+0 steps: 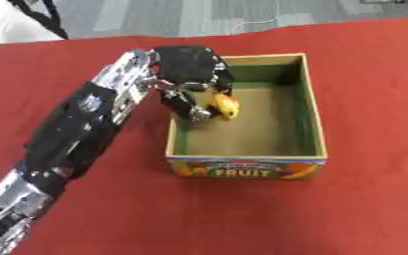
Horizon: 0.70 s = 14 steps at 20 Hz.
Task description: Pick up objects on the table and place them in the box.
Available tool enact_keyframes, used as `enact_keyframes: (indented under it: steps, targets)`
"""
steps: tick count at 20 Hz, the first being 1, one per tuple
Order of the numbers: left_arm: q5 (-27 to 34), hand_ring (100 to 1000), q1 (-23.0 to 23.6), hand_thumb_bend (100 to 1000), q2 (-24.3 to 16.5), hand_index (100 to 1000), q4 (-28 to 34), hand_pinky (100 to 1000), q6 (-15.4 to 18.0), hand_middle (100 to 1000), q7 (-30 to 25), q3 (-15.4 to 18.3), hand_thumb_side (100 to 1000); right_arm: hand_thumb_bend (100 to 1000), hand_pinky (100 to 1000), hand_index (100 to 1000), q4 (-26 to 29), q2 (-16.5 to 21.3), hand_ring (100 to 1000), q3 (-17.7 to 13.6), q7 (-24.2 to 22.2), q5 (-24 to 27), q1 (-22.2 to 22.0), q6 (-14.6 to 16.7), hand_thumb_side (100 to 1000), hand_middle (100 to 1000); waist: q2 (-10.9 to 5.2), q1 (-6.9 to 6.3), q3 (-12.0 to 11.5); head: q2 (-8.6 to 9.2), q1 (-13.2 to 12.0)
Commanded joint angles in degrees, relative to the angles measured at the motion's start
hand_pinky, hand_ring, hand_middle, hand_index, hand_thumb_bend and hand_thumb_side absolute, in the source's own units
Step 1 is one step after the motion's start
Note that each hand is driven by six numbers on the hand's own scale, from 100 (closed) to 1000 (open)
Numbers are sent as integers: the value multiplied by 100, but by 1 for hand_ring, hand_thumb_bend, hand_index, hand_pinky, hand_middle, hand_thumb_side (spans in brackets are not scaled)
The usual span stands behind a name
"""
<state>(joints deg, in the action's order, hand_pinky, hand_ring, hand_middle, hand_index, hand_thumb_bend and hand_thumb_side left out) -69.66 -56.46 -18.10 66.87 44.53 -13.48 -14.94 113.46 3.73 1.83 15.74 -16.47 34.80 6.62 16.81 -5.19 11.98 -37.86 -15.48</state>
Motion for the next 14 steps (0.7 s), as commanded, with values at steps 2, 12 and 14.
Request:
enact_keyframes:
  steps: [2, 12, 14]
  targets:
    - [-24, 842, -44, 399, -7, 996, 13, 645, 86, 816, -58, -67, 1000, 100, 860, 820, 114, 10, 861, 7, -16, 42, 83, 5, 1000, 622, -98, 23, 13, 86, -28]
    - [-97, 937, 113, 913, -44, 1000, -267, 768, -151, 948, -752, 48, 1000, 100, 859, 818, 114, 21, 860, -18, 10, 37, 75, -2, 1000, 622, -126, 65, -47, 192, 28]
    - [20, 937, 101, 913, -33, 1000, -311, 768, -242, 948, -929, 66, 1000, 100, 859, 818, 114, 18, 860, -17, 13, 34, 75, -2, 1000, 622, -129, 68, -47, 198, 30]
